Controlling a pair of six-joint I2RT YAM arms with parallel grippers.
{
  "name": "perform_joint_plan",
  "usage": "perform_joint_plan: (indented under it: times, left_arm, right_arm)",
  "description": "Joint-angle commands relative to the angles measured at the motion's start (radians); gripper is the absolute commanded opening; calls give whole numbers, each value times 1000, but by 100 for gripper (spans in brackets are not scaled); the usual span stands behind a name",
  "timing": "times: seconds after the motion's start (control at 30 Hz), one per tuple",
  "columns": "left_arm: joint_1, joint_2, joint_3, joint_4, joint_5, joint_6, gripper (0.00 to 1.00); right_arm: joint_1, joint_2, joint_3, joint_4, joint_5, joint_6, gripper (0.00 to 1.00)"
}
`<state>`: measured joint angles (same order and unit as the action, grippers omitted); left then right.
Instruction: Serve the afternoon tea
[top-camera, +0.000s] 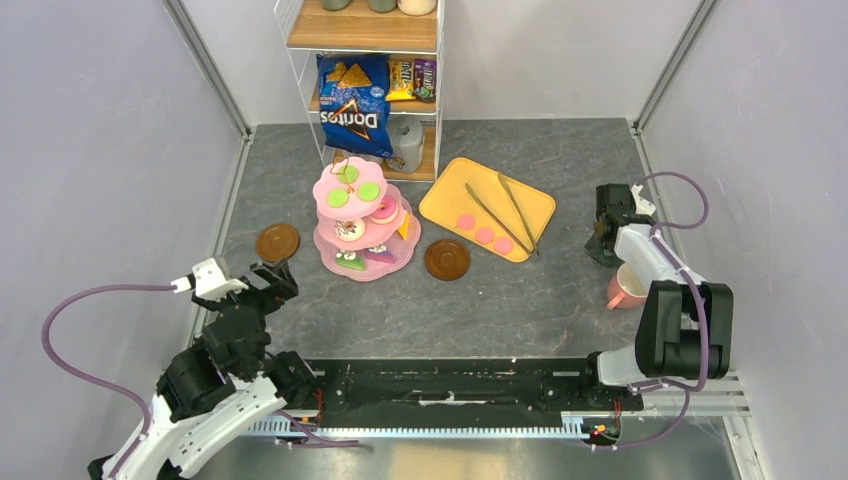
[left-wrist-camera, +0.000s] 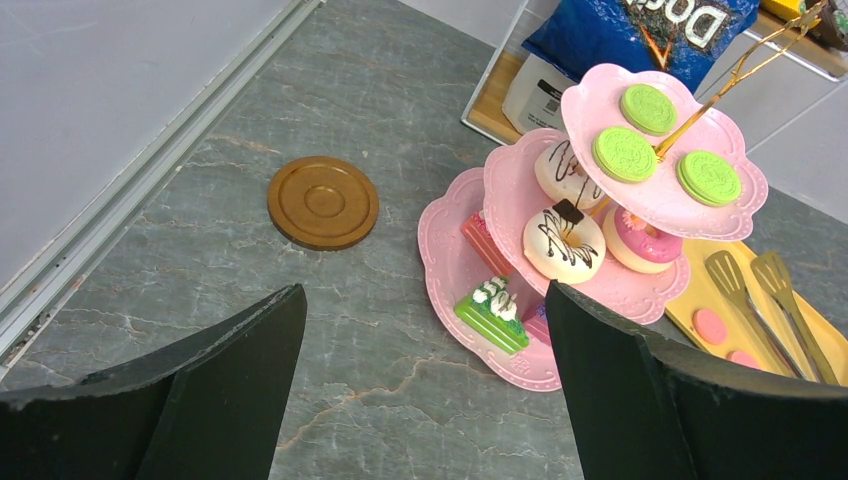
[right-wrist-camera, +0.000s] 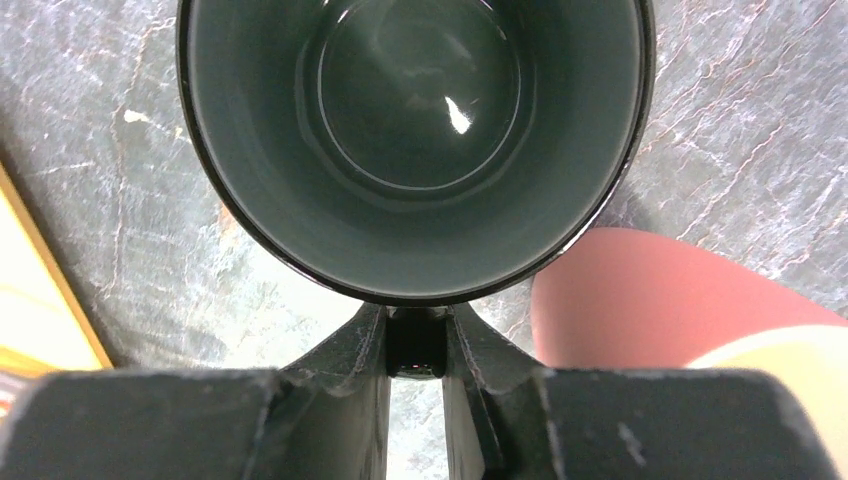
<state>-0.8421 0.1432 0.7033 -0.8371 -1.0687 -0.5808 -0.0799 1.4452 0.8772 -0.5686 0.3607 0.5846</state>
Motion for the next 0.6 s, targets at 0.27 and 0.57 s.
perform_joint_plan:
  times: [0.27, 0.57]
  left_arm:
    - [4, -2, 18, 4, -28, -29, 96]
    - [5, 3, 16, 3, -40, -28, 95]
  right_arm:
    - [194, -183, 106, 5, -2, -194, 0]
    - [474, -223, 144, 106, -273, -387, 0]
